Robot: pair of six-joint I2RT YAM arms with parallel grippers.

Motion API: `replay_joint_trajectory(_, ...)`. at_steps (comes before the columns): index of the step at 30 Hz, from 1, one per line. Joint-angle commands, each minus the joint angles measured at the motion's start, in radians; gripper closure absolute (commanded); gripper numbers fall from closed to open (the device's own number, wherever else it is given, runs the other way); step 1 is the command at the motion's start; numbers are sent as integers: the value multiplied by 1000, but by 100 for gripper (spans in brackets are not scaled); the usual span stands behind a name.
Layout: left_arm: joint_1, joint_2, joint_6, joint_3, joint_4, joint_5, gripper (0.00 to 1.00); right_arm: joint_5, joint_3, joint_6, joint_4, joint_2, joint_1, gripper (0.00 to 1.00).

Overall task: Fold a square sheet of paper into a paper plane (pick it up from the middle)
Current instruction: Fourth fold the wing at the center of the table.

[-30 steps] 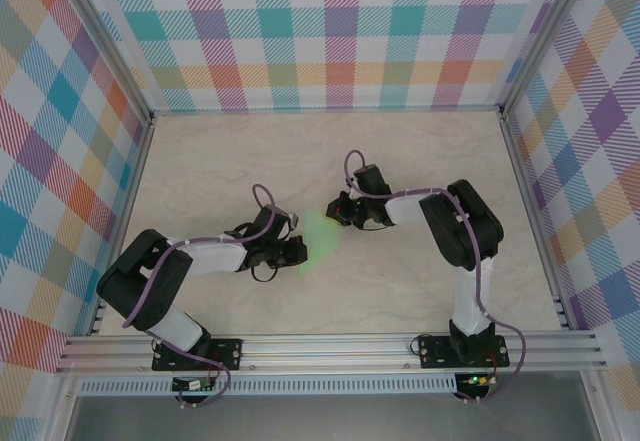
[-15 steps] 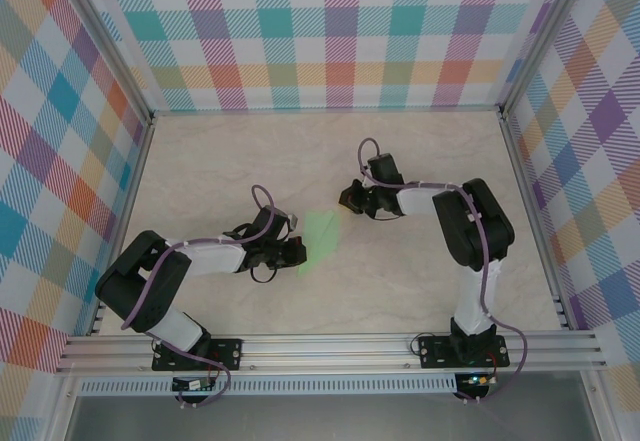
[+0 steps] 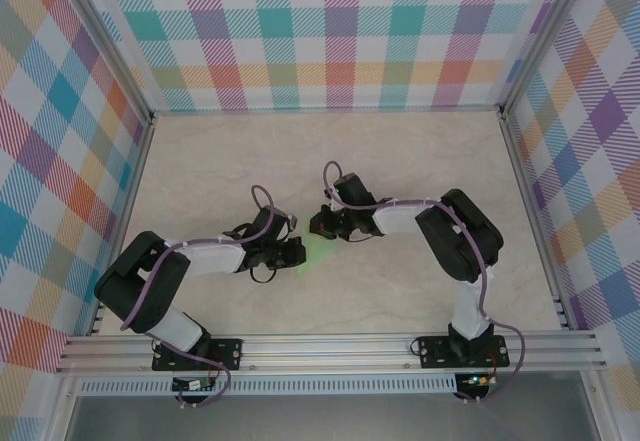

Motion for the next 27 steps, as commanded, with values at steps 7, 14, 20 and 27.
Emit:
replay_joint_trajectory(7, -2, -13, 24, -12, -236, -21, 98, 66, -29, -13, -52, 74, -9, 100)
replay_joint_trajectory(14, -2, -131, -14, 59, -315, -20, 94, 69, -39, -16, -54, 76, -8, 100)
replay_joint_trajectory(20, -2, -163, -89, 88, -231, 65, 91, 68, -34, -18, -63, 76, -8, 100)
replay_joint_trajectory(27, -3, -75, -130, 69, -123, 140, 89, 72, -40, -20, -73, 76, -8, 100)
